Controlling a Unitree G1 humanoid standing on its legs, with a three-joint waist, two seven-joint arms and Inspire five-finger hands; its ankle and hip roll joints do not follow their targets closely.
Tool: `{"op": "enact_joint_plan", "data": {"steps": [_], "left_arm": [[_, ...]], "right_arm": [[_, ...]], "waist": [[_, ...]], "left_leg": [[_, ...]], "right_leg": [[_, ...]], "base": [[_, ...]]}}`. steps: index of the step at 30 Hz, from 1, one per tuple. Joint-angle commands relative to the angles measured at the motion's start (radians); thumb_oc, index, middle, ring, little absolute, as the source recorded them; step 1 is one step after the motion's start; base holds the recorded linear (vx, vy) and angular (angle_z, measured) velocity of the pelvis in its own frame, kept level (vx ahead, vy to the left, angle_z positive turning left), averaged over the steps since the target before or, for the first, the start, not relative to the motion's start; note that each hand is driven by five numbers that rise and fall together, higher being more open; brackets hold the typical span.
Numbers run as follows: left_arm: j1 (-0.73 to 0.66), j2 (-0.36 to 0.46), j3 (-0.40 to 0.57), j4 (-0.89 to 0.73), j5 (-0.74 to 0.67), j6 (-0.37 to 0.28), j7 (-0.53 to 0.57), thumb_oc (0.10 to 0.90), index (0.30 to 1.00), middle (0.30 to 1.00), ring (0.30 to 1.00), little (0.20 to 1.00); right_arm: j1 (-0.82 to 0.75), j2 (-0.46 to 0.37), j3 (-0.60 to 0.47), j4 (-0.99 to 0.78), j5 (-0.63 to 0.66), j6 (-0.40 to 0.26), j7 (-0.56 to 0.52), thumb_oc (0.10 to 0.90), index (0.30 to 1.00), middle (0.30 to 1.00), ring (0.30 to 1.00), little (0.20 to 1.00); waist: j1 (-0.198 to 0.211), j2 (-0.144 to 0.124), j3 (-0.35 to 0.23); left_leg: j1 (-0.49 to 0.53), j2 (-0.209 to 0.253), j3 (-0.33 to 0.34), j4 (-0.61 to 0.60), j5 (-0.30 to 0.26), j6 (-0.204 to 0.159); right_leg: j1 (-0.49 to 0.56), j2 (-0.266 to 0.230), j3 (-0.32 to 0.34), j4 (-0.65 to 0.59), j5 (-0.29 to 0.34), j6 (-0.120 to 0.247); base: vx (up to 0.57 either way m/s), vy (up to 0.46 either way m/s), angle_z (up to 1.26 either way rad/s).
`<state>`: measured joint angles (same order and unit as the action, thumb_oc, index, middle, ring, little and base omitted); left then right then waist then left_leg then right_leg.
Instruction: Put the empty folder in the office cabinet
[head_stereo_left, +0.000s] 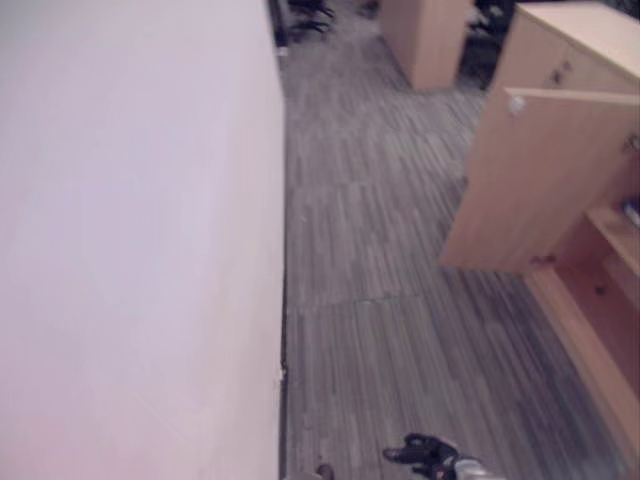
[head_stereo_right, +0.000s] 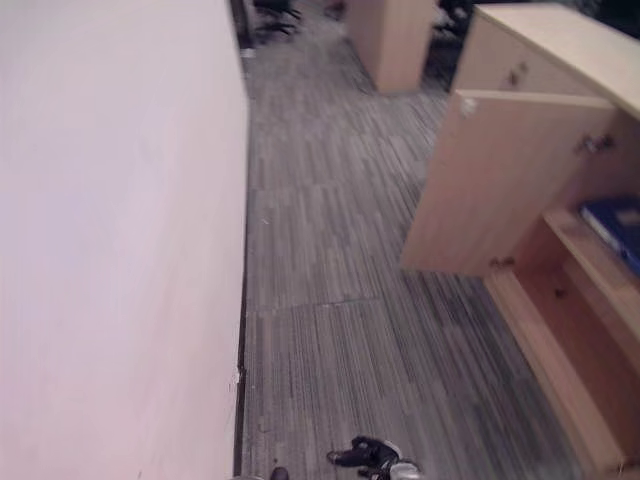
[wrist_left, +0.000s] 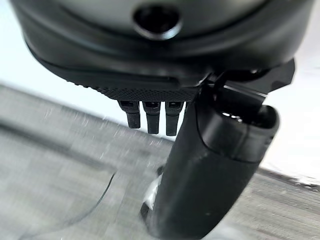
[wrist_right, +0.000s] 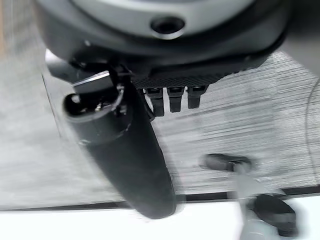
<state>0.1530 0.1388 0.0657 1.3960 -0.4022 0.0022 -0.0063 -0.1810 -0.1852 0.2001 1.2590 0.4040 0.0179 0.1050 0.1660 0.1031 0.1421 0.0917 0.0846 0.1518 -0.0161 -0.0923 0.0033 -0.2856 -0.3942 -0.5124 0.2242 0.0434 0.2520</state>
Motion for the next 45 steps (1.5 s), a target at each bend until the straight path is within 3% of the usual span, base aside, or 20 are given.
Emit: {"op": "enact_joint_plan", "data": {"steps": [1, 2, 3, 7, 12, 16, 24, 27, 30, 32, 34, 36, 37, 38, 39, 40, 42, 43, 44, 45], "left_arm": [[-0.029, 0.117, 0.018, -0.005, 0.052, -0.033, 0.014, 0.8, 0.9, 0.9, 0.9, 0.9], [-0.029, 0.118, 0.018, -0.005, 0.052, -0.033, 0.014, 0.8, 0.9, 0.9, 0.9, 0.9], [-0.02, 0.116, 0.046, 0.001, 0.048, -0.037, 0.019, 0.8, 0.9, 0.9, 0.9, 0.9], [-0.008, 0.106, 0.083, 0.006, 0.006, -0.037, 0.041, 0.8, 0.9, 0.9, 0.9, 0.9], [-0.021, 0.091, 0.084, 0.008, -0.025, -0.038, 0.06, 0.8, 0.9, 0.9, 0.9, 0.9], [-0.076, 0.09, 0.012, -0.039, -0.01, -0.059, 0.071, 0.8, 0.9, 0.9, 0.9, 0.9], [-0.125, 0.114, -0.095, -0.03, 0.178, -0.059, 0.098, 0.8, 0.9, 0.9, 0.9, 0.9], [-0.158, 0.119, -0.171, -0.087, 0.245, -0.072, 0.091, 0.8, 0.9, 0.9, 0.9, 0.9], [-0.177, 0.125, -0.2, -0.118, 0.258, -0.077, 0.091, 0.8, 0.9, 0.9, 0.9, 0.9], [-0.187, 0.125, -0.205, -0.144, 0.242, -0.081, 0.083, 0.8, 0.9, 0.9, 0.9, 0.9], [-0.188, 0.121, -0.212, -0.154, 0.243, -0.082, 0.079, 0.8, 0.9, 0.9, 0.9, 0.9], [-0.191, 0.117, -0.234, -0.176, 0.256, -0.083, 0.071, 0.8, 0.9, 0.9, 0.9, 0.9], [-0.191, 0.118, -0.24, -0.185, 0.259, -0.084, 0.069, 0.8, 0.9, 0.9, 0.9, 0.9], [-0.186, 0.123, -0.236, -0.202, 0.246, -0.084, 0.07, 0.8, 0.9, 0.9, 0.9, 0.9], [-0.186, 0.123, -0.236, -0.202, 0.246, -0.084, 0.07, 0.8, 0.9, 0.9, 0.9, 0.9], [-0.175, 0.131, -0.212, -0.202, 0.21, -0.086, 0.082, 0.8, 0.9, 0.9, 0.9, 0.9], [-0.167, 0.132, -0.189, -0.193, 0.176, -0.088, 0.094, 0.8, 0.9, 0.9, 0.9, 0.9], [-0.167, 0.132, -0.189, -0.192, 0.176, -0.088, 0.094, 0.8, 0.9, 0.9, 0.9, 0.9], [-0.16, 0.129, -0.176, -0.184, 0.161, -0.09, 0.103, 0.8, 0.9, 0.9, 0.9, 0.9], [-0.147, 0.124, -0.156, -0.184, 0.136, -0.094, 0.111, 0.8, 0.9, 0.9, 0.9, 0.9]], "right_arm": [[0.027, -0.042, -0.035, 0.042, 0.041, 0.003, -0.02, 0.8, 0.9, 0.9, 0.9, 0.9], [0.027, -0.04, -0.035, 0.042, 0.041, 0.003, -0.02, 0.8, 0.9, 0.9, 0.9, 0.9], [0.039, -0.045, -0.061, 0.06, 0.062, -0.003, -0.03, 0.8, 0.9, 0.9, 0.9, 0.9], [0.068, -0.06, -0.112, 0.084, 0.084, -0.008, -0.055, 0.8, 0.9, 0.9, 0.9, 0.9], [0.06, -0.087, -0.134, 0.086, 0.093, -0.008, -0.071, 0.8, 0.9, 0.9, 0.9, 0.9], [0.063, -0.129, -0.177, 0.08, 0.106, -0.015, -0.104, 0.8, 0.9, 0.9, 0.9, 0.9], [0.073, -0.117, -0.138, 0.052, 0.05, -0.01, -0.099, 0.8, 0.9, 0.9, 0.9, 0.9], [0.07, -0.119, -0.121, 0.056, 0.024, -0.011, -0.106, 0.8, 0.9, 0.9, 0.9, 0.9], [0.072, -0.131, -0.109, 0.072, 0.009, -0.013, -0.109, 0.8, 0.9, 0.9, 0.9, 0.9], [0.072, -0.149, -0.117, 0.087, 0.006, -0.014, -0.112, 0.8, 0.9, 0.9, 0.9, 0.9], [0.073, -0.158, -0.121, 0.087, 0.007, -0.014, -0.113, 0.8, 0.9, 0.9, 0.9, 0.9], [0.067, -0.173, -0.124, 0.091, 0.009, -0.013, -0.111, 0.8, 0.9, 0.9, 0.9, 0.9], [0.06, -0.18, -0.122, 0.088, 0.008, -0.013, -0.108, 0.8, 0.9, 0.9, 0.9, 0.9], [0.048, -0.189, -0.108, 0.089, -0.02, -0.011, -0.107, 0.8, 0.9, 0.9, 0.9, 0.9], [0.048, -0.189, -0.108, 0.089, -0.02, -0.011, -0.107, 0.8, 0.9, 0.9, 0.9, 0.9], [0.04, -0.184, -0.079, 0.094, -0.05, -0.009, -0.109, 0.8, 0.9, 0.9, 0.9, 0.9], [0.039, -0.176, -0.066, 0.106, -0.064, -0.008, -0.109, 0.8, 0.9, 0.9, 0.9, 0.9], [0.038, -0.175, -0.066, 0.106, -0.064, -0.009, -0.109, 0.8, 0.9, 0.9, 0.9, 0.9], [0.041, -0.17, -0.059, 0.116, -0.075, -0.007, -0.109, 0.8, 0.9, 0.9, 0.9, 0.9], [0.05, -0.162, -0.05, 0.126, -0.086, -0.009, -0.11, 0.8, 0.9, 0.9, 0.9, 0.9]], "waist": [[0.024, -0.092, 0.047], [0.021, -0.091, 0.047], [0.045, -0.112, 0.025], [0.05, -0.11, -0.009], [0.033, -0.094, -0.011], [-0.008, -0.073, 0.026], [-0.077, -0.068, 0.043], [-0.108, -0.063, 0.042], [-0.12, -0.062, 0.038], [-0.129, -0.055, 0.022], [-0.128, -0.053, 0.017], [-0.132, -0.06, 0.008], [-0.131, -0.07, 0.005], [-0.116, -0.101, 0.008], [-0.116, -0.101, 0.008], [-0.079, -0.137, 0.024], [-0.051, -0.146, 0.035], [-0.05, -0.146, 0.036], [-0.035, -0.145, 0.039], [-0.012, -0.133, 0.038]], "left_leg": [[0.045, -0.131, -0.087, 0.008, -0.077, 0.009], [0.044, -0.128, -0.091, 0.01, -0.079, 0.008], [0.054, -0.124, -0.064, 0.024, -0.116, -0.009], [0.085, -0.074, -0.075, 0.062, -0.151, -0.032], [0.095, -0.031, -0.097, 0.034, -0.136, -0.051], [0.11, 0.008, -0.148, -0.056, -0.1, -0.071], [0.159, 0.013, -0.148, -0.064, -0.144, -0.068], [0.155, 0.041, -0.115, 0.015, -0.122, -0.087], [0.125, 0.054, -0.088, 0.145, -0.028, -0.104], [0.125, 0.031, -0.102, 0.193, 0.059, -0.103], [0.116, 0.014, -0.114, 0.191, 0.061, -0.101], [0.072, 0.009, -0.098, 0.18, 0.027, -0.084], [0.041, 0.018, -0.074, 0.184, -0.003, -0.078], [-0.051, 0.034, -0.06, 0.225, -0.041, -0.071], [-0.051, 0.034, -0.06, 0.225, -0.041, -0.071], [-0.153, 0.043, -0.118, 0.262, -0.045, -0.073], [-0.197, 0.055, -0.183, 0.239, -0.009, -0.086], [-0.195, 0.056, -0.182, 0.237, -0.009, -0.087], [-0.226, 0.069, -0.225, 0.218, 0.036, -0.101], [-0.26, 0.096, -0.304, 0.146, 0.121, -0.117]], "right_leg": [[0.033, 0.062, -0.167, -0.213, 0.228, -0.005], [0.041, 0.066, -0.174, -0.224, 0.233, -0.005], [0.111, 0.052, -0.263, -0.274, 0.205, -0.022], [0.143, 0.047, -0.301, -0.2, 0.145, -0.058], [0.111, 0.007, -0.303, -0.089, 0.107, -0.066], [0.067, -0.082, -0.312, 0.066, 0.064, -0.061], [0.001, -0.155, -0.224, 0.29, -0.031, -0.075], [0.001, -0.124, -0.187, 0.31, -0.098, -0.114], [0.035, -0.048, -0.173, 0.258, -0.13, -0.158], [0.063, 0.027, -0.162, 0.206, -0.151, -0.187], [0.076, 0.061, -0.152, 0.177, -0.161, -0.197], [0.105, 0.089, -0.148, 0.152, -0.18, -0.198], [0.12, 0.091, -0.137, 0.141, -0.187, -0.196], [0.149, 0.081, -0.097, 0.123, -0.193, -0.194], [0.149, 0.081, -0.097, 0.123, -0.193, -0.194], [0.181, 0.093, -0.024, 0.101, -0.206, -0.198], [0.205, 0.109, 0.034, 0.089, -0.21, -0.197], [0.205, 0.11, 0.035, 0.088, -0.21, -0.198], [0.222, 0.118, 0.066, 0.075, -0.213, -0.193], [0.239, 0.132, 0.12, 0.067, -0.217, -0.183]], "base": [[0.18, -0.168, -0.11], [0.37, -0.305, 0.7], [0.2, -0.144, 0.82], [0.3, -0.158, 0.27], [0.17, -0.102, 0.22], [0.07, -0.054, 0.28], [0.11, -0.041, 0.12], [0.16, -0.162, -0.2], [0.12, -0.201, -0.59], [0.17, -0.196, -0.75], [0.16, -0.145, -0.91], [0.21, -0.121, -0.73], [0.29, -0.043, -0.42], [0.23, -0.014, -0.34], [0.33, -0.054, -0.56], [0.24, -0.074, -0.92], [0.23, -0.045, -1.42], [0.15, 0.02, -1.4], [0.25, 0.078, -1.28], [0.25, 0.078, -0.97]]}}
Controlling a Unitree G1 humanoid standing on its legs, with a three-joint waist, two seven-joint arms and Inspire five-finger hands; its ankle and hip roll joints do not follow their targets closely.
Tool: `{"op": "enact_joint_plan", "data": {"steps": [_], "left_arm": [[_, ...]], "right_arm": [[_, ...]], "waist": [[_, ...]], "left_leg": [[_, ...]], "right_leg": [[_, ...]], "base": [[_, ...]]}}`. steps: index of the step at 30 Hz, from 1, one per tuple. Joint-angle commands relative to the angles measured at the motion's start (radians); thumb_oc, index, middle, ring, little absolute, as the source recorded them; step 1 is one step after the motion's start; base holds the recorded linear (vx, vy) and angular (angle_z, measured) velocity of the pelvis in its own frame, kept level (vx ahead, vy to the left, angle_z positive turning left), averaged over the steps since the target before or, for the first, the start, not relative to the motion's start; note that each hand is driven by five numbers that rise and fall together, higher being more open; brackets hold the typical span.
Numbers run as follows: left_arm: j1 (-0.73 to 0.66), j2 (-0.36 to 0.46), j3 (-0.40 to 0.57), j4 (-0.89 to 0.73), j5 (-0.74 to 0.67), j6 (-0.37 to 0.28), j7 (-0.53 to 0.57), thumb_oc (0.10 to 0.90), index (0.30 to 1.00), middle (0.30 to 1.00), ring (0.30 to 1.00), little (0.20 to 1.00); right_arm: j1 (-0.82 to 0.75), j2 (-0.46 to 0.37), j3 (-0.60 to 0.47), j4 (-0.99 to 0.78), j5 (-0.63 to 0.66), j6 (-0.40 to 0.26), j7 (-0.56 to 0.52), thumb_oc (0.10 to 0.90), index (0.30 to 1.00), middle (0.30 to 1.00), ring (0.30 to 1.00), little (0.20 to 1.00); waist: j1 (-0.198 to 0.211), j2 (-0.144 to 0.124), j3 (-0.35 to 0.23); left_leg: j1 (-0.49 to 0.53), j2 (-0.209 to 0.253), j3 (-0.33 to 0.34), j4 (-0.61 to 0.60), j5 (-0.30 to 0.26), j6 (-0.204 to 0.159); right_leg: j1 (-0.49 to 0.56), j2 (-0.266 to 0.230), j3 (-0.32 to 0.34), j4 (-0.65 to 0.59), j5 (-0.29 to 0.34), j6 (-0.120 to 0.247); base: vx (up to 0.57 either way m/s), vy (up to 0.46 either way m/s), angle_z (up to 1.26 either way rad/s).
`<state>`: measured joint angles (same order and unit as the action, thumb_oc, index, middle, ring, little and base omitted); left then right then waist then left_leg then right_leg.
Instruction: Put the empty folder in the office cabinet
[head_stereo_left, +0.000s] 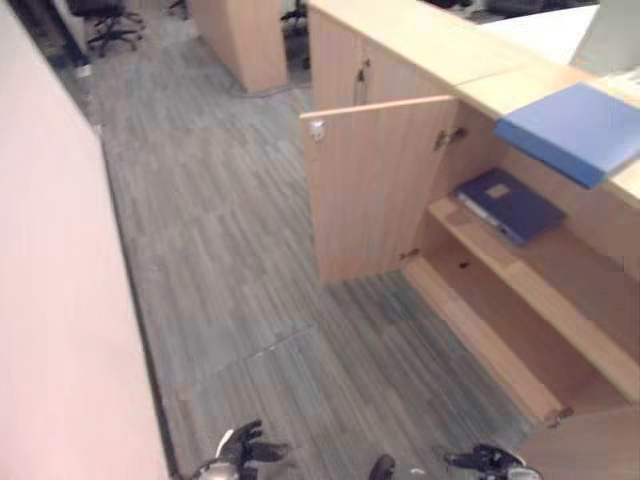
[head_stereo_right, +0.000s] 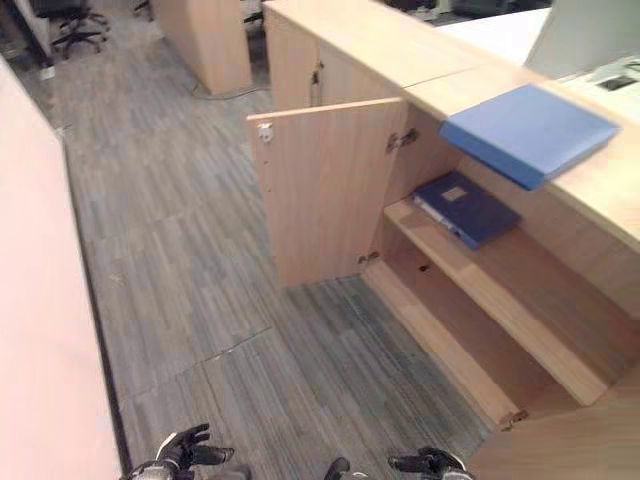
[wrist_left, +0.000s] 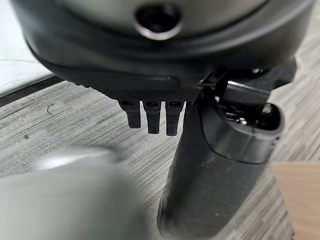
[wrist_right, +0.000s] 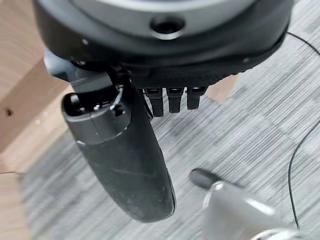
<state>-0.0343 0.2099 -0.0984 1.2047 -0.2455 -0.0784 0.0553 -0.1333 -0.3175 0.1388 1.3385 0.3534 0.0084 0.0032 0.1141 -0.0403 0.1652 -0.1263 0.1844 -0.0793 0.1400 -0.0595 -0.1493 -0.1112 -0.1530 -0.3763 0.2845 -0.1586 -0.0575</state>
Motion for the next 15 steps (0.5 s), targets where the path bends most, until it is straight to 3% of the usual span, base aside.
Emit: {"op": "enact_joint_plan", "data": {"steps": [1, 3, 6, 8, 10, 12, 13, 15], "left_arm": [[0.041, 0.053, 0.008, 0.008, -0.021, -0.013, 0.049, 0.8, 0.9, 0.9, 0.9, 0.9], [0.05, 0.045, 0.031, 0.027, -0.044, -0.018, 0.058, 0.8, 0.9, 0.9, 0.9, 0.9], [0.052, 0.033, 0.044, 0.05, -0.065, -0.02, 0.058, 0.8, 0.9, 0.9, 0.9, 0.9], [0.068, 0.005, 0.087, 0.091, -0.114, -0.02, 0.051, 0.8, 0.9, 0.9, 0.9, 0.9], [0.071, 0.005, 0.088, 0.099, -0.107, -0.018, 0.049, 0.8, 0.9, 0.9, 0.9, 0.9], [0.077, 0.013, 0.099, 0.113, -0.106, -0.011, 0.034, 0.8, 0.9, 0.9, 0.9, 0.9], [0.077, 0.014, 0.099, 0.113, -0.106, -0.011, 0.034, 0.8, 0.9, 0.9, 0.9, 0.9], [0.084, 0.027, 0.108, 0.121, -0.09, -0.004, 0.027, 0.8, 0.9, 0.9, 0.9, 0.9]], "right_arm": [[0.003, -0.03, 0.012, 0.046, -0.036, 0.001, -0.008, 0.8, 0.9, 0.9, 0.9, 0.9], [0.013, -0.025, 0.016, 0.054, -0.044, -0.004, -0.011, 0.8, 0.9, 0.9, 0.9, 0.9], [0.023, -0.022, 0.014, 0.059, -0.046, -0.005, -0.011, 0.8, 0.9, 0.9, 0.9, 0.9], [0.041, -0.008, 0.009, 0.061, -0.05, -0.005, 0.0, 0.8, 0.9, 0.9, 0.9, 0.9], [0.048, -0.005, 0.003, 0.058, -0.046, -0.004, 0.001, 0.8, 0.9, 0.9, 0.9, 0.9], [0.078, 0.012, -0.011, 0.054, -0.042, 0.005, 0.013, 0.8, 0.9, 0.9, 0.9, 0.9], [0.079, 0.013, -0.011, 0.054, -0.042, 0.005, 0.013, 0.8, 0.9, 0.9, 0.9, 0.9], [0.091, 0.024, -0.019, 0.048, -0.038, 0.008, 0.013, 0.8, 0.9, 0.9, 0.9, 0.9]], "waist": [[0.041, 0.011, 0.015], [0.067, 0.037, 0.007], [0.078, 0.054, -0.005], [0.087, 0.069, -0.035], [0.08, 0.06, -0.041], [0.069, 0.027, -0.054], [0.071, 0.026, -0.054], [0.064, 0.009, -0.064]], "left_leg": [[-0.04, -0.002, -0.072, -0.014, 0.09, 0.034], [-0.095, 0.018, -0.181, -0.133, 0.189, 0.019], [-0.1, 0.008, -0.24, -0.165, 0.198, 0.005], [-0.061, -0.042, -0.319, -0.158, 0.164, -0.005], [-0.057, -0.058, -0.307, -0.134, 0.148, -0.002], [-0.048, -0.109, -0.245, -0.083, 0.089, 0.027], [-0.049, -0.111, -0.243, -0.081, 0.087, 0.028], [-0.034, -0.159, -0.186, -0.057, 0.041, 0.065]], "right_leg": [[0.065, -0.108, -0.015, 0.007, -0.016, 0.126], [0.087, -0.087, 0.061, -0.027, 0.0, 0.141], [0.102, -0.07, 0.113, -0.038, 0.001, 0.148], [0.105, -0.055, 0.172, -0.053, 0.017, 0.163], [0.109, -0.07, 0.18, -0.068, 0.032, 0.172], [0.134, -0.115, 0.204, -0.13, 0.075, 0.203], [0.135, -0.117, 0.205, -0.131, 0.076, 0.204], [0.14, -0.169, 0.222, -0.159, 0.122, 0.225]], "base": [[0.25, 0.12, -0.84], [0.28, 0.229, -1.01], [0.21, 0.145, -1.18], [0.28, 0.236, -1.43], [0.2, 0.189, -1.13], [0.26, 0.277, -0.41], [0.19, 0.23, -0.5], [0.19, 0.291, -0.42]]}}
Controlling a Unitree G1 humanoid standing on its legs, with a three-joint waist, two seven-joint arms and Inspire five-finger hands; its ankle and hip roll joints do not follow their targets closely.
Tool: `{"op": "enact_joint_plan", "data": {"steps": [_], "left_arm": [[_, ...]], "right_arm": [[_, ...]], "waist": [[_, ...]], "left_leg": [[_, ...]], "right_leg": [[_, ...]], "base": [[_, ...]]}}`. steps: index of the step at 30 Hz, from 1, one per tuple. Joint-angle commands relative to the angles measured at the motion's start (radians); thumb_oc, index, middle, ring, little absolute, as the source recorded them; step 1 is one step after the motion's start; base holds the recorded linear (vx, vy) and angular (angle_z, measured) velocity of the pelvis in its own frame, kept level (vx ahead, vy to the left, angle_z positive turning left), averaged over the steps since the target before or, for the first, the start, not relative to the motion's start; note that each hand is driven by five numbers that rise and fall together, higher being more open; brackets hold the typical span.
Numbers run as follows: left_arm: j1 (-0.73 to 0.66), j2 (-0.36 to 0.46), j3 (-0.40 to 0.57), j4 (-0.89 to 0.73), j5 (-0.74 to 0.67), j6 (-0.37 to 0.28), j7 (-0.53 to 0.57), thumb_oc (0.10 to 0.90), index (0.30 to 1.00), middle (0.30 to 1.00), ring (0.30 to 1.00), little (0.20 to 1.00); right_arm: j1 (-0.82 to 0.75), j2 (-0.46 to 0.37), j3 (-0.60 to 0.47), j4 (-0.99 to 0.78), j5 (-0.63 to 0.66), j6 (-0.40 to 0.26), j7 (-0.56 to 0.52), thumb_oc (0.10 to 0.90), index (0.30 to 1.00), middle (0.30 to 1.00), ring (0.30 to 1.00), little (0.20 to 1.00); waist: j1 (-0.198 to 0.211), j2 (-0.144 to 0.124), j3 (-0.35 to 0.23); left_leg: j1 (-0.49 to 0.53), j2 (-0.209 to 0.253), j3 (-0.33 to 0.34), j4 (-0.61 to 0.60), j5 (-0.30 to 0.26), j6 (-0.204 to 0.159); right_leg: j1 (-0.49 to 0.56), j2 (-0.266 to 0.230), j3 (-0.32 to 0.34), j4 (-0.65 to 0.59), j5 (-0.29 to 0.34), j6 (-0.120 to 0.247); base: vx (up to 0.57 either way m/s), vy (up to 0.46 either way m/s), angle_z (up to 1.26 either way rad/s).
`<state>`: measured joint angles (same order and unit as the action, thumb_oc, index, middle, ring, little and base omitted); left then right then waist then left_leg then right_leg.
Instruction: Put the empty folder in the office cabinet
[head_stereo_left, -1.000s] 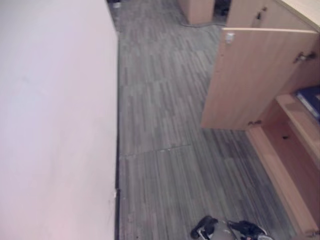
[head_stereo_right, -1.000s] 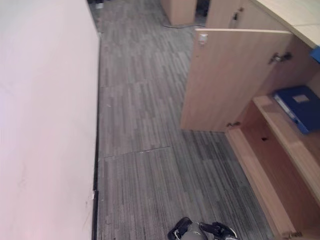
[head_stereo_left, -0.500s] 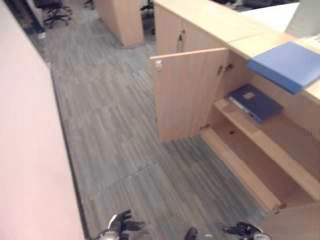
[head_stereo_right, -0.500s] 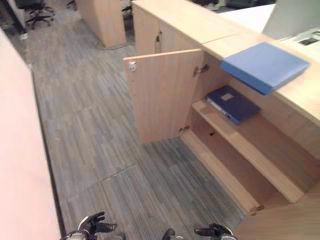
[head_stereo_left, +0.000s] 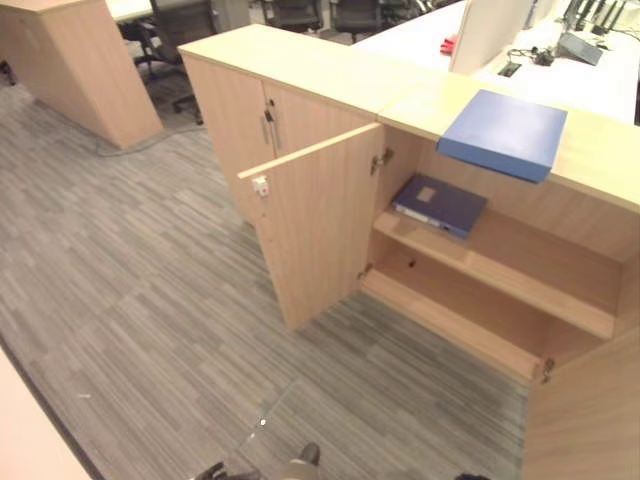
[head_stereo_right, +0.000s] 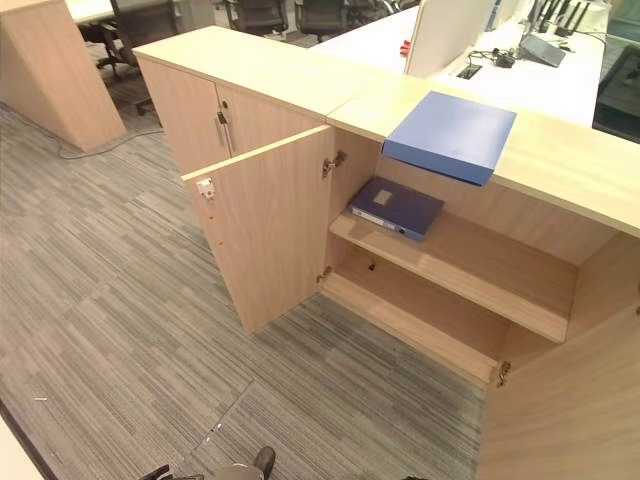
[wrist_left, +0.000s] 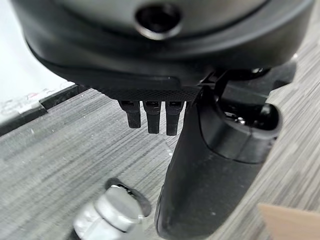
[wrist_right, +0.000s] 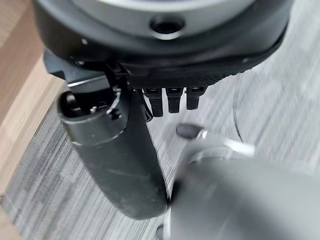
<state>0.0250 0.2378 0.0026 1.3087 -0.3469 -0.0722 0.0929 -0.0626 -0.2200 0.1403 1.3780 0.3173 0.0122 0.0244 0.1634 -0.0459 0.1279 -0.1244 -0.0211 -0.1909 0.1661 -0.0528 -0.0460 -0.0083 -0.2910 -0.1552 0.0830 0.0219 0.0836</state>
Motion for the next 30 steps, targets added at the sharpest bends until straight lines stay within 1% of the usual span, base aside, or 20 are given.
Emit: {"op": "enact_joint_plan", "data": {"steps": [1, 4, 5, 6, 8, 9, 10, 11, 12, 13, 16, 17, 19, 20, 21, 22, 23, 24, 26, 30], "left_arm": [[0.024, 0.0, 0.007, 0.017, 0.011, -0.011, -0.011, 0.8, 0.9, 0.9, 0.9, 0.9], [0.027, 0.017, 0.003, 0.021, 0.046, -0.004, -0.02, 0.8, 0.9, 0.9, 0.9, 0.9], [0.036, 0.02, 0.005, 0.03, 0.06, 0.003, -0.026, 0.8, 0.9, 0.9, 0.9, 0.9], [0.036, 0.02, 0.005, 0.03, 0.06, 0.003, -0.026, 0.8, 0.9, 0.9, 0.9, 0.9], [0.048, 0.024, 0.007, 0.04, 0.075, 0.009, -0.033, 0.8, 0.9, 0.9, 0.9, 0.9], [0.056, 0.026, 0.01, 0.045, 0.083, 0.015, -0.037, 0.8, 0.9, 0.9, 0.9, 0.9], [0.077, 0.031, 0.018, 0.059, 0.101, 0.025, -0.044, 0.8, 0.9, 0.9, 0.9, 0.9], [0.077, 0.031, 0.018, 0.059, 0.101, 0.025, -0.045, 0.8, 0.9, 0.9, 0.9, 0.9], [0.088, 0.033, 0.025, 0.064, 0.109, 0.029, -0.047, 0.8, 0.9, 0.9, 0.9, 0.9], [0.096, 0.033, 0.032, 0.068, 0.109, 0.033, -0.051, 0.8, 0.9, 0.9, 0.9, 0.9], [0.105, 0.029, 0.045, 0.067, 0.099, 0.035, -0.049, 0.8, 0.9, 0.9, 0.9, 0.9], [0.104, 0.025, 0.046, 0.067, 0.091, 0.035, -0.048, 0.8, 0.9, 0.9, 0.9, 0.9], [0.104, 0.024, 0.046, 0.068, 0.091, 0.035, -0.048, 0.8, 0.9, 0.9, 0.9, 0.9], [0.098, 0.017, 0.043, 0.066, 0.087, 0.034, -0.051, 0.8, 0.9, 0.9, 0.9, 0.9], [0.096, 0.017, 0.045, 0.065, 0.082, 0.032, -0.052, 0.8, 0.9, 0.9, 0.9, 0.9], [0.093, 0.018, 0.044, 0.063, 0.082, 0.032, -0.052, 0.8, 0.9, 0.9, 0.9, 0.9], [0.083, 0.026, 0.048, 0.063, 0.09, 0.034, -0.054, 0.8, 0.9, 0.9, 0.9, 0.9], [0.083, 0.026, 0.049, 0.063, 0.09, 0.034, -0.054, 0.8, 0.9, 0.9, 0.9, 0.9], [0.082, 0.028, 0.052, 0.065, 0.106, 0.034, -0.052, 0.8, 0.9, 0.9, 0.9, 0.9], [0.087, 0.021, 0.066, 0.076, 0.107, 0.039, -0.047, 0.8, 0.9, 0.9, 0.9, 0.9]], "right_arm": [[0.021, -0.074, -0.02, 0.008, -0.002, 0.005, -0.008, 0.8, 0.9, 0.9, 0.9, 0.9], [0.018, -0.062, -0.021, -0.01, 0.001, 0.007, -0.003, 0.8, 0.9, 0.9, 0.9, 0.9], [0.014, -0.056, -0.019, -0.031, 0.006, 0.004, -0.003, 0.8, 0.9, 0.9, 0.9, 0.9], [0.014, -0.055, -0.019, -0.031, 0.006, 0.005, -0.004, 0.8, 0.9, 0.9, 0.9, 0.9], [0.009, -0.05, -0.008, -0.047, 0.007, 0.003, -0.001, 0.8, 0.9, 0.9, 0.9, 0.9], [0.01, -0.047, -0.002, -0.057, 0.008, 0.001, 0.0, 0.8, 0.9, 0.9, 0.9, 0.9], [0.02, -0.037, 0.017, -0.073, 0.0, -0.002, 0.004, 0.8, 0.9, 0.9, 0.9, 0.9], [0.02, -0.037, 0.016, -0.075, 0.0, -0.002, 0.003, 0.8, 0.9, 0.9, 0.9, 0.9], [0.027, -0.033, 0.026, -0.077, -0.006, -0.001, 0.006, 0.8, 0.9, 0.9, 0.9, 0.9], [0.03, -0.033, 0.031, -0.08, -0.014, 0.0, 0.009, 0.8, 0.9, 0.9, 0.9, 0.9], [0.014, -0.039, 0.041, -0.081, -0.024, 0.002, 0.009, 0.8, 0.9, 0.9, 0.9, 0.9], [-0.005, -0.043, 0.043, -0.078, -0.021, 0.003, 0.007, 0.8, 0.9, 0.9, 0.9, 0.9], [-0.006, -0.044, 0.043, -0.078, -0.02, 0.003, 0.007, 0.8, 0.9, 0.9, 0.9, 0.9], [-0.022, -0.048, 0.046, -0.073, -0.008, 0.0, 0.001, 0.8, 0.9, 0.9, 0.9, 0.9], [-0.023, -0.049, 0.047, -0.069, -0.004, -0.001, -0.002, 0.8, 0.9, 0.9, 0.9, 0.9], [-0.021, -0.049, 0.048, -0.065, -0.002, 0.0, -0.003, 0.8, 0.9, 0.9, 0.9, 0.9], [-0.009, -0.047, 0.044, -0.06, 0.007, 0.001, -0.004, 0.8, 0.9, 0.9, 0.9, 0.9], [-0.009, -0.046, 0.044, -0.06, 0.007, 0.001, -0.004, 0.8, 0.9, 0.9, 0.9, 0.9], [0.011, -0.043, 0.038, -0.052, 0.016, -0.002, -0.005, 0.8, 0.9, 0.9, 0.9, 0.9], [0.044, -0.04, 0.043, -0.033, 0.003, 0.0, -0.004, 0.8, 0.9, 0.9, 0.9, 0.9]], "waist": [[0.016, 0.014, -0.027], [0.006, 0.006, -0.034], [-0.002, 0.01, -0.035], [-0.001, 0.009, -0.034], [-0.003, 0.013, -0.029], [-0.002, 0.02, -0.027], [0.014, 0.026, -0.02], [0.013, 0.024, -0.015], [0.019, 0.02, -0.01], [0.026, 0.011, 0.0], [0.035, 0.016, 0.02], [0.024, 0.026, 0.043], [0.025, 0.027, 0.044], [0.004, 0.03, 0.073], [-0.002, 0.037, 0.081], [-0.007, 0.03, 0.09], [-0.018, 0.013, 0.097], [-0.019, 0.013, 0.097], [-0.018, 0.0, 0.081], [-0.025, 0.007, 0.037]], "left_leg": [[-0.036, 0.046, -0.073, -0.082, 0.034, -0.038], [-0.014, -0.012, -0.02, -0.077, 0.0, 0.003], [0.003, -0.042, -0.007, -0.08, -0.009, 0.025], [0.004, -0.042, -0.006, -0.08, -0.009, 0.026], [0.031, -0.07, 0.005, -0.091, -0.014, 0.051], [0.05, -0.078, 0.011, -0.101, -0.017, 0.063], [0.11, -0.08, 0.029, -0.128, -0.039, 0.074], [0.103, -0.087, 0.034, -0.126, -0.022, 0.078], [0.14, -0.084, 0.042, -0.143, -0.042, 0.078], [0.151, -0.09, 0.061, -0.156, -0.028, 0.085], [0.188, -0.067, 0.088, -0.202, -0.023, 0.09], [0.214, -0.065, 0.097, -0.22, -0.023, 0.094], [0.216, -0.063, 0.098, -0.221, -0.023, 0.093], [0.255, -0.069, 0.096, -0.23, -0.037, 0.097], [0.282, -0.061, 0.09, -0.228, -0.064, 0.096], [0.29, -0.068, 0.084, -0.219, -0.075, 0.097], [0.305, -0.077, 0.077, -0.195, -0.107, 0.093], [0.305, -0.076, 0.076, -0.193, -0.108, 0.093], [0.317, -0.077, 0.069, -0.18, -0.142, 0.081], [0.347, -0.017, 0.068, -0.18, -0.176, 0.053]], "right_leg": [[0.037, -0.032, 0.002, 0.042, -0.058, 0.085], [0.023, -0.097, 0.007, 0.042, 0.016, 0.109], [0.005, -0.13, 0.015, 0.068, 0.064, 0.109], [0.004, -0.131, 0.017, 0.068, 0.064, 0.11], [-0.018, -0.169, 0.024, 0.118, 0.124, 0.102], [-0.026, -0.187, 0.007, 0.151, 0.138, 0.087], [-0.032, -0.222, -0.064, 0.218, 0.131, 0.08], [-0.034, -0.229, -0.071, 0.21, 0.149, 0.072], [-0.029, -0.238, -0.1, 0.228, 0.146, 0.085], [-0.031, -0.253, -0.147, 0.218, 0.178, 0.08], [-0.084, -0.197, -0.227, 0.202, 0.164, 0.095], [-0.143, -0.144, -0.259, 0.163, 0.167, 0.107], [-0.141, -0.142, -0.259, 0.161, 0.168, 0.106], [-0.214, -0.076, -0.292, 0.099, 0.19, 0.118], [-0.229, -0.034, -0.297, 0.081, 0.188, 0.138], [-0.239, -0.013, -0.318, 0.047, 0.207, 0.143], [-0.246, 0.017, -0.367, -0.009, 0.219, 0.144], [-0.244, 0.019, -0.369, -0.012, 0.22, 0.143], [-0.199, 0.039, -0.391, -0.072, 0.193, 0.119], [-0.19, 0.068, -0.413, -0.039, 0.129, 0.074]], "base": [[0.23, 0.39, -0.33], [0.16, 0.337, -0.3], [0.13, 0.307, -0.15], [0.12, 0.295, -0.19], [0.1, 0.259, -0.22], [0.22, 0.397, -0.43], [0.12, 0.313, -0.66], [0.18, 0.227, -0.93], [0.02, 0.091, -0.89], [0.1, 0.071, -0.69], [0.06, -0.003, -0.66], [0.07, -0.024, -0.97], [0.07, -0.021, -0.6], [0.22, -0.044, -0.65], [0.3, -0.076, -0.51], [0.38, -0.141, -0.05], [0.25, -0.122, 0.14], [0.28, -0.168, 0.34], [0.28, -0.158, 0.47], [0.35, -0.191, 0.58]]}}
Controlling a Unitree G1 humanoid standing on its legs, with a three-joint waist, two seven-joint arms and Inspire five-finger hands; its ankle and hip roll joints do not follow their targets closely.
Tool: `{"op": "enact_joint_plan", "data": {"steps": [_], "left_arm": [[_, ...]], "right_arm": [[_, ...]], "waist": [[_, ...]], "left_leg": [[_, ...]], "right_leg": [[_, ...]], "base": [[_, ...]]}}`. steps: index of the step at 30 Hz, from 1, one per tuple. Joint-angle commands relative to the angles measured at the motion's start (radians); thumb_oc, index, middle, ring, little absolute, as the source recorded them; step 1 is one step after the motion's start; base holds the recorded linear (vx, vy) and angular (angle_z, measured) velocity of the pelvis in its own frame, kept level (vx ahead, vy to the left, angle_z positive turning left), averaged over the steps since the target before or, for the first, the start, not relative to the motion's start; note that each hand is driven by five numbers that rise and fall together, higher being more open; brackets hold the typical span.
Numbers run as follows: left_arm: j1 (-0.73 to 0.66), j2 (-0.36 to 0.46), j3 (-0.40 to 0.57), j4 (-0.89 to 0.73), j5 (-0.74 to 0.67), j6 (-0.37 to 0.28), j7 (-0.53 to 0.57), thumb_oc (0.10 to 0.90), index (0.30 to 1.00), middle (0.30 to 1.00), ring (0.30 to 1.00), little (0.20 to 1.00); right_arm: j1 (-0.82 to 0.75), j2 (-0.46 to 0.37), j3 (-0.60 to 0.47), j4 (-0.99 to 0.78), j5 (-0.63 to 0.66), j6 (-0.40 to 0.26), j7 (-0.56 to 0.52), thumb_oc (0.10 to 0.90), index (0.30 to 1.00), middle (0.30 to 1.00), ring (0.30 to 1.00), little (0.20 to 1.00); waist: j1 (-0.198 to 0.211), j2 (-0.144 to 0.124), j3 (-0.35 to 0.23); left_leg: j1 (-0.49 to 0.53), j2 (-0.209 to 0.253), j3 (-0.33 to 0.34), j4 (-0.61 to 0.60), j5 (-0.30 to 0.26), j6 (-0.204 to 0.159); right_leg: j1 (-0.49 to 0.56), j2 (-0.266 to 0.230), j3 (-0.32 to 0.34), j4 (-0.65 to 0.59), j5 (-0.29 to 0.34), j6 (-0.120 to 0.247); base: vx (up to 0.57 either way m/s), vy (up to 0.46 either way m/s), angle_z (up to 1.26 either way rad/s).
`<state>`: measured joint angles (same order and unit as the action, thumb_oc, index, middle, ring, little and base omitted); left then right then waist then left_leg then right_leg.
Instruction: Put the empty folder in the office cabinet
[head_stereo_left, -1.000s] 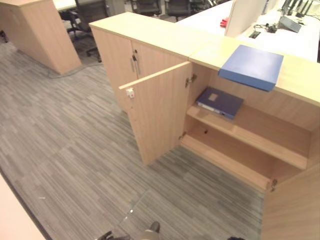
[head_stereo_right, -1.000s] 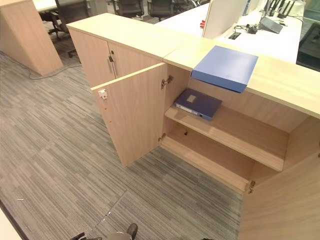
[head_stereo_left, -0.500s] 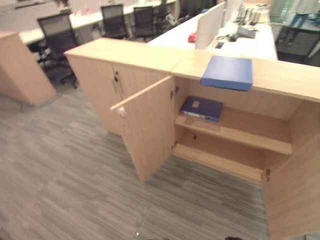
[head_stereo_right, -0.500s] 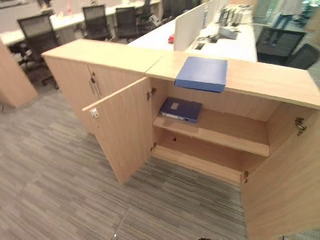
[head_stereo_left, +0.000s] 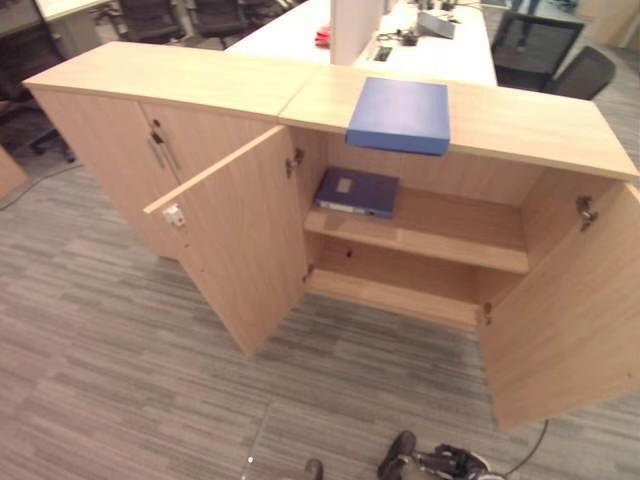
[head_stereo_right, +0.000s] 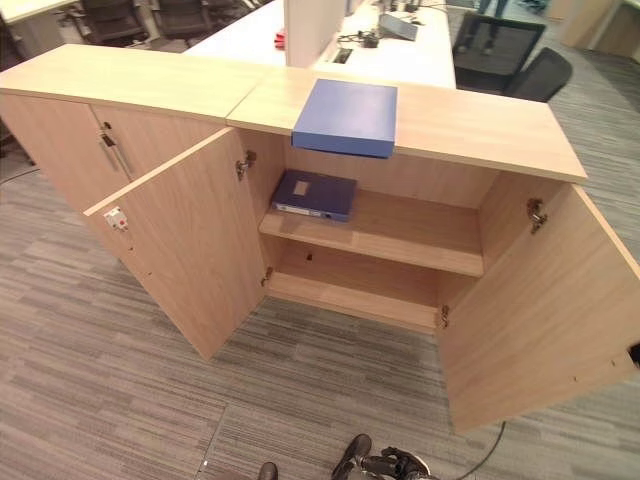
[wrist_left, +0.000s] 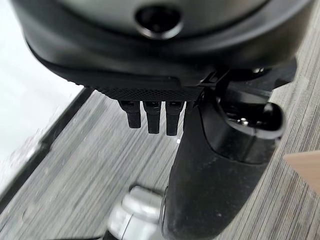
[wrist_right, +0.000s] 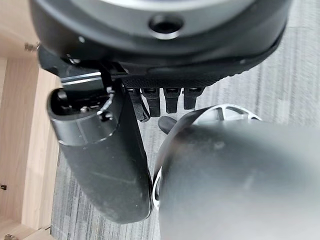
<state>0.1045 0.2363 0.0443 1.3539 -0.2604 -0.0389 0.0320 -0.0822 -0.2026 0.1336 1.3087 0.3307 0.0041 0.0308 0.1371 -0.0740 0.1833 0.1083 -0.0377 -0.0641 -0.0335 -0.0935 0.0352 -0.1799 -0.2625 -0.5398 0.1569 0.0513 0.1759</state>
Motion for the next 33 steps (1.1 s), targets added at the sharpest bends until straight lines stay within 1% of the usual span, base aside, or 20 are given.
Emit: {"op": "enact_joint_plan", "data": {"steps": [1, 2, 5, 8, 10, 14, 15, 16, 17, 18, 20, 21, 22, 23, 26, 27, 28, 31, 32, 33], "left_arm": [[0.004, 0.022, 0.024, 0.031, 0.014, 0.006, 0.016, 0.8, 0.9, 0.9, 0.9, 0.9], [0.004, 0.021, 0.024, 0.031, 0.014, 0.006, 0.016, 0.8, 0.9, 0.9, 0.9, 0.9], [-0.032, 0.02, 0.001, 0.01, -0.013, -0.003, 0.033, 0.8, 0.9, 0.9, 0.9, 0.9], [-0.059, 0.018, -0.029, -0.023, -0.02, -0.014, 0.04, 0.8, 0.9, 0.9, 0.9, 0.9], [-0.075, 0.015, -0.048, -0.059, -0.033, -0.023, 0.042, 0.8, 0.9, 0.9, 0.9, 0.9], [-0.081, 0.005, -0.07, -0.096, -0.045, -0.027, 0.036, 0.8, 0.9, 0.9, 0.9, 0.9], [-0.079, 0.002, -0.072, -0.102, -0.048, -0.028, 0.033, 0.8, 0.9, 0.9, 0.9, 0.9], [-0.076, -0.001, -0.075, -0.105, -0.047, -0.027, 0.031, 0.8, 0.9, 0.9, 0.9, 0.9], [-0.068, -0.007, -0.073, -0.099, -0.045, -0.023, 0.024, 0.8, 0.9, 0.9, 0.9, 0.9], [-0.068, -0.006, -0.073, -0.099, -0.045, -0.023, 0.024, 0.8, 0.9, 0.9, 0.9, 0.9], [-0.061, -0.007, -0.067, -0.084, -0.046, -0.018, 0.018, 0.8, 0.9, 0.9, 0.9, 0.9], [-0.057, -0.006, -0.063, -0.074, -0.044, -0.017, 0.016, 0.8, 0.9, 0.9, 0.9, 0.9], [-0.055, -0.004, -0.06, -0.068, -0.045, -0.016, 0.015, 0.8, 0.9, 0.9, 0.9, 0.9], [-0.055, -0.002, -0.057, -0.061, -0.047, -0.017, 0.014, 0.8, 0.9, 0.9, 0.9, 0.9], [-0.049, -0.001, -0.05, -0.047, -0.057, -0.018, 0.018, 0.8, 0.9, 0.9, 0.9, 0.9], [-0.049, -0.001, -0.05, -0.047, -0.057, -0.018, 0.018, 0.8, 0.9, 0.9, 0.9, 0.9], [-0.048, -0.002, -0.047, -0.042, -0.067, -0.019, 0.02, 0.8, 0.9, 0.9, 0.9, 0.9], [-0.042, -0.007, -0.039, -0.032, -0.091, -0.021, 0.027, 0.8, 0.9, 0.9, 0.9, 0.9], [-0.044, -0.005, -0.039, -0.029, -0.094, -0.023, 0.028, 0.8, 0.9, 0.9, 0.9, 0.9], [-0.04, -0.005, -0.035, -0.025, -0.094, -0.021, 0.027, 0.8, 0.9, 0.9, 0.9, 0.9]], "right_arm": [[0.067, -0.061, 0.053, 0.034, -0.017, 0.01, -0.012, 0.8, 0.9, 0.9, 0.9, 0.9], [0.067, -0.062, 0.053, 0.034, -0.018, 0.011, -0.012, 0.8, 0.9, 0.9, 0.9, 0.9], [0.061, -0.079, 0.047, 0.012, 0.006, 0.004, -0.029, 0.8, 0.9, 0.9, 0.9, 0.9], [0.057, -0.09, 0.047, 0.003, 0.007, 0.004, -0.033, 0.8, 0.9, 0.9, 0.9, 0.9], [0.052, -0.094, 0.057, -0.001, 0.003, 0.001, -0.034, 0.8, 0.9, 0.9, 0.9, 0.9], [0.036, -0.096, 0.07, -0.015, 0.005, -0.003, -0.034, 0.8, 0.9, 0.9, 0.9, 0.9], [0.032, -0.098, 0.073, -0.019, 0.006, -0.004, -0.034, 0.8, 0.9, 0.9, 0.9, 0.9], [0.029, -0.098, 0.075, -0.02, 0.005, -0.004, -0.032, 0.8, 0.9, 0.9, 0.9, 0.9], [0.028, -0.098, 0.084, -0.02, -0.003, -0.004, -0.029, 0.8, 0.9, 0.9, 0.9, 0.9], [0.028, -0.097, 0.084, -0.02, -0.003, -0.004, -0.029, 0.8, 0.9, 0.9, 0.9, 0.9], [0.027, -0.094, 0.098, -0.018, -0.016, -0.005, -0.022, 0.8, 0.9, 0.9, 0.9, 0.9], [0.025, -0.091, 0.11, -0.016, -0.027, -0.007, -0.021, 0.8, 0.9, 0.9, 0.9, 0.9], [0.024, -0.088, 0.118, -0.015, -0.032, -0.008, -0.02, 0.8, 0.9, 0.9, 0.9, 0.9], [0.022, -0.085, 0.126, -0.013, -0.04, -0.01, -0.019, 0.8, 0.9, 0.9, 0.9, 0.9], [0.021, -0.082, 0.144, -0.007, -0.063, -0.011, -0.02, 0.8, 0.9, 0.9, 0.9, 0.9], [0.021, -0.082, 0.144, -0.007, -0.063, -0.011, -0.02, 0.8, 0.9, 0.9, 0.9, 0.9], [0.021, -0.082, 0.149, -0.002, -0.073, -0.008, -0.02, 0.8, 0.9, 0.9, 0.9, 0.9], [0.026, -0.081, 0.152, 0.011, -0.089, -0.004, -0.023, 0.8, 0.9, 0.9, 0.9, 0.9], [0.029, -0.081, 0.156, 0.017, -0.097, 0.001, -0.022, 0.8, 0.9, 0.9, 0.9, 0.9], [0.037, -0.079, 0.153, 0.027, -0.107, 0.005, -0.02, 0.8, 0.9, 0.9, 0.9, 0.9]], "waist": [[-0.006, 0.046, -0.024], [-0.006, 0.046, -0.026], [-0.027, 0.052, -0.023], [-0.037, 0.053, -0.022], [-0.041, 0.055, -0.02], [-0.032, 0.051, -0.011], [-0.028, 0.049, -0.006], [-0.022, 0.046, -0.004], [-0.008, 0.033, -0.004], [-0.006, 0.033, -0.005], [0.01, 0.015, -0.001], [0.024, 0.008, 0.004], [0.034, 0.005, 0.007], [0.043, -0.001, 0.011], [0.074, 0.017, 0.018], [0.074, 0.017, 0.019], [0.084, 0.028, 0.017], [0.104, 0.033, 0.017], [0.104, 0.032, 0.019], [0.11, 0.035, 0.018]], "left_leg": [[0.115, 0.028, -0.066, 0.024, -0.143, -0.037], [0.114, 0.029, -0.066, 0.025, -0.145, -0.037], [0.098, 0.075, -0.056, 0.059, -0.158, -0.063], [0.092, 0.09, -0.053, 0.091, -0.16, -0.077], [0.073, 0.098, -0.038, 0.155, -0.135, -0.097], [-0.012, 0.082, 0.014, 0.366, -0.039, -0.139], [-0.039, 0.078, 0.029, 0.395, -0.027, -0.138], [-0.071, 0.071, 0.039, 0.412, -0.034, -0.13], [-0.131, 0.051, 0.051, 0.408, -0.078, -0.105], [-0.132, 0.052, 0.053, 0.411, -0.081, -0.105], [-0.188, 0.044, 0.053, 0.385, -0.114, -0.091], [-0.22, 0.046, 0.044, 0.365, -0.095, -0.094], [-0.232, 0.047, 0.034, 0.339, -0.072, -0.098], [-0.257, 0.04, 0.019, 0.291, -0.001, -0.1], [-0.295, 0.089, -0.051, 0.148, 0.131, -0.125], [-0.292, 0.089, -0.05, 0.146, 0.133, -0.125], [-0.305, 0.119, -0.085, 0.07, 0.172, -0.132], [-0.34, 0.159, -0.139, -0.008, 0.214, -0.143], [-0.356, 0.175, -0.134, -0.026, 0.225, -0.146], [-0.366, 0.197, -0.107, -0.042, 0.237, -0.146]], "right_leg": [[-0.029, 0.045, -0.031, -0.072, 0.062, -0.036], [-0.031, 0.044, -0.031, -0.068, 0.059, -0.037], [-0.045, 0.049, -0.019, 0.01, -0.006, -0.065], [-0.033, 0.051, -0.023, 0.025, -0.034, -0.079], [-0.008, 0.066, -0.019, 0.02, -0.059, -0.096], [0.068, 0.107, -0.004, -0.023, -0.099, -0.131], [0.084, 0.112, 0.003, -0.035, -0.106, -0.137], [0.099, 0.115, 0.01, -0.046, -0.111, -0.141], [0.123, 0.118, 0.03, -0.065, -0.117, -0.14], [0.122, 0.118, 0.032, -0.065, -0.117, -0.14], [0.146, 0.112, 0.052, -0.082, -0.114, -0.131], [0.161, 0.114, 0.068, -0.091, -0.112, -0.126], [0.174, 0.117, 0.079, -0.098, -0.109, -0.124], [0.173, 0.111, 0.078, -0.103, -0.091, -0.125], [0.205, 0.133, 0.112, -0.105, -0.106, -0.12], [0.205, 0.133, 0.112, -0.105, -0.106, -0.121], [0.213, 0.14, 0.134, -0.101, -0.118, -0.118], [0.223, 0.148, 0.177, -0.1, -0.136, -0.116], [0.232, 0.147, 0.181, -0.101, -0.143, -0.114], [0.248, 0.149, 0.19, -0.103, -0.156, -0.112]], "base": [[0.3, -0.186, 0.17], [0.26, -0.186, -0.32], [0.2, -0.187, -0.17], [0.18, -0.177, 0.27], [0.16, -0.166, 0.2], [0.11, -0.14, 0.01], [0.09, -0.102, -0.03], [0.16, -0.095, -0.08], [0.13, -0.056, -0.12], [0.14, -0.046, -0.19], [0.11, -0.029, -0.28], [0.12, -0.028, -0.5], [0.04, 0.004, -0.66], [0.05, 0.023, -0.83], [0.1, 0.024, -0.35], [0.15, 0.048, -0.19], [0.16, 0.071, -0.22], [0.2, 0.088, -0.36], [0.23, 0.118, -0.5], [0.18, 0.094, -0.34]]}}
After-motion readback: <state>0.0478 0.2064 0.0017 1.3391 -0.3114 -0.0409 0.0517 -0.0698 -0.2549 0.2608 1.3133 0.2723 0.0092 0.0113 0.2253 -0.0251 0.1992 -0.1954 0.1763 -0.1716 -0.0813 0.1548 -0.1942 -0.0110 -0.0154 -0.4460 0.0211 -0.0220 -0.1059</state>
